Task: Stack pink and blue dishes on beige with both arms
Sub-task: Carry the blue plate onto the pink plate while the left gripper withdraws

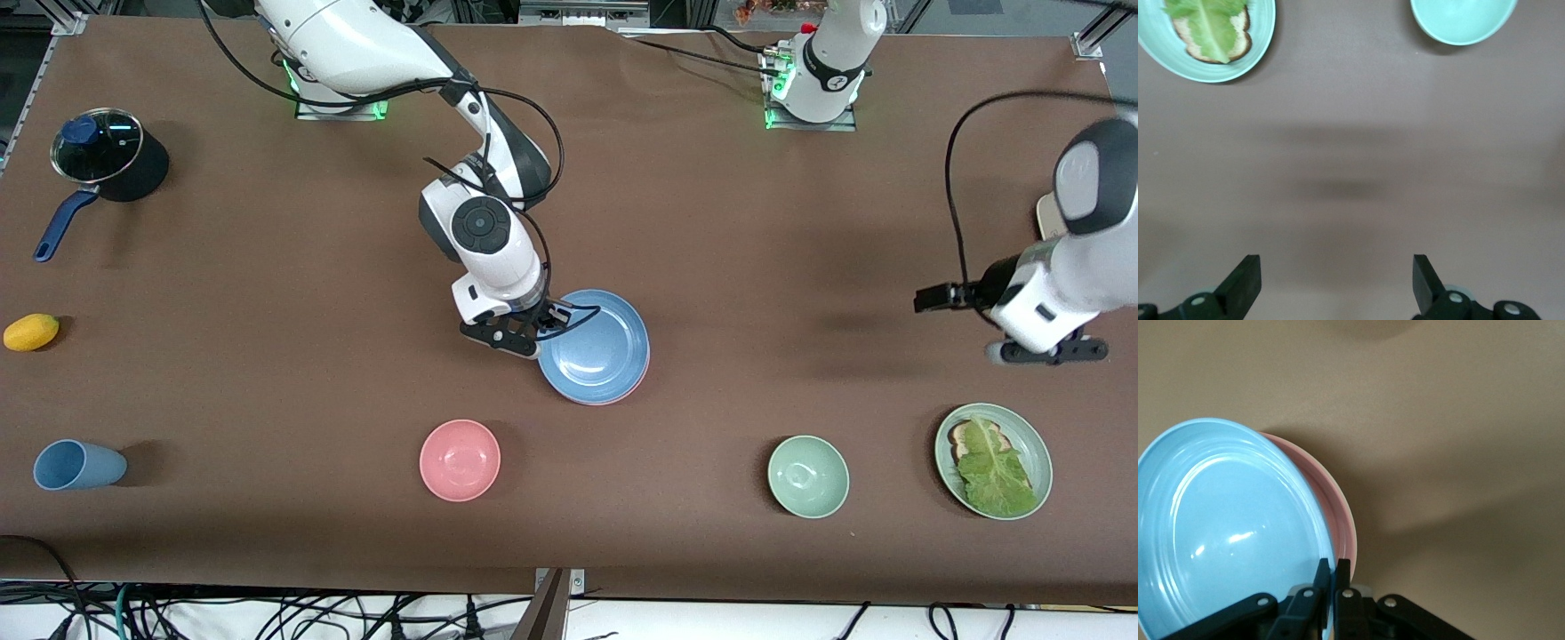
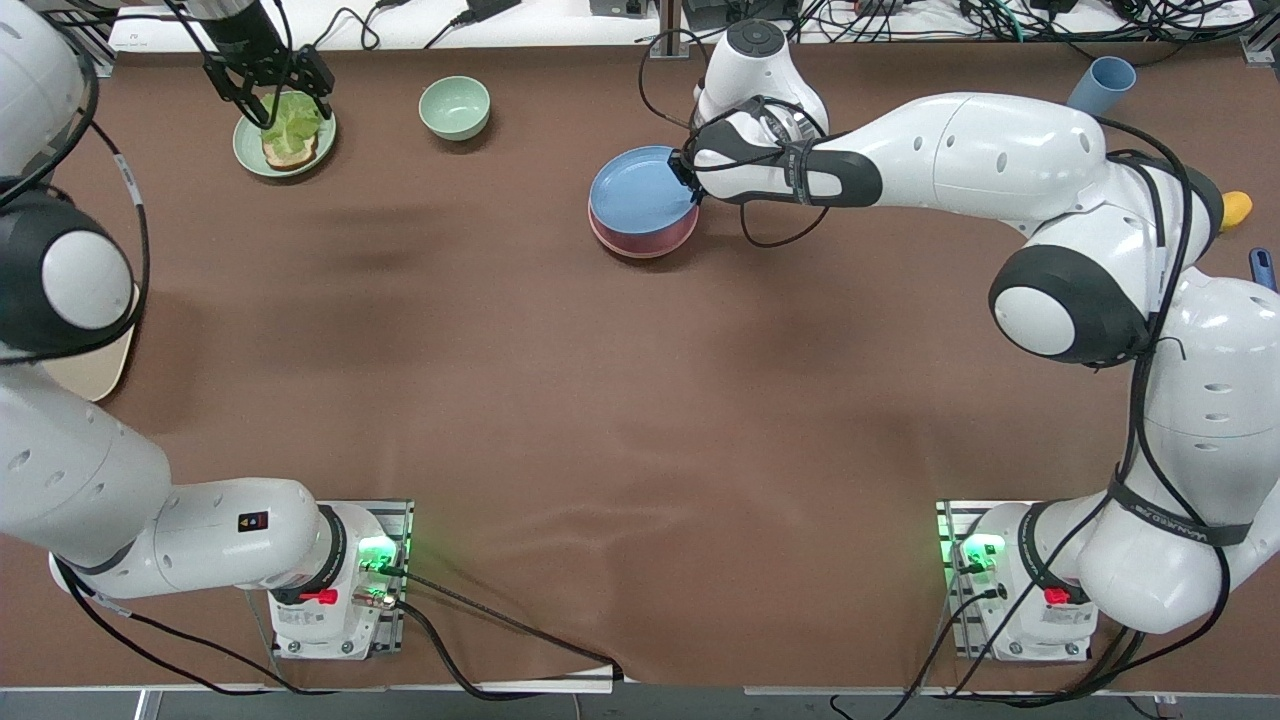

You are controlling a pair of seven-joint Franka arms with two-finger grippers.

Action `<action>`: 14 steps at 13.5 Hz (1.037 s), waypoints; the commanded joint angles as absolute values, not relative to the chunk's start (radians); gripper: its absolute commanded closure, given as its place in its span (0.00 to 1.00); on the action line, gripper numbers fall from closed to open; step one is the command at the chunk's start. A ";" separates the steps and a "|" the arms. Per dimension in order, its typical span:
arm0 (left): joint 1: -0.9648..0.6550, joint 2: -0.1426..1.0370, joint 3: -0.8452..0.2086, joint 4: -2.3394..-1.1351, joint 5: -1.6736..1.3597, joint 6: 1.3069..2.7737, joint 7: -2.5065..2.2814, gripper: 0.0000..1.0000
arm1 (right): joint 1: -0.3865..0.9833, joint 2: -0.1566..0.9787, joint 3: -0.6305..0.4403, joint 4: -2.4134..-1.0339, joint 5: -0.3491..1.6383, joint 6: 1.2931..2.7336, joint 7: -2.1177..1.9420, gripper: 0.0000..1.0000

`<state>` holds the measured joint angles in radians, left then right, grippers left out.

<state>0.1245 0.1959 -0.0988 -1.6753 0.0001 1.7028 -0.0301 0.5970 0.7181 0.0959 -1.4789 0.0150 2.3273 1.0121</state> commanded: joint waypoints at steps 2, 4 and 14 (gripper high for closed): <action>0.097 0.057 -0.081 -1.749 0.008 1.680 -0.003 0.00 | 0.615 0.756 0.098 -1.448 0.008 2.358 1.028 1.00; 0.097 0.025 -0.081 -1.747 0.005 1.649 0.000 0.00 | 0.617 0.762 0.097 -1.448 0.008 2.370 1.028 1.00; 0.072 -0.011 -0.058 -1.655 0.002 1.634 -0.003 0.00 | 0.618 0.764 0.097 -1.448 -0.015 2.370 1.026 0.88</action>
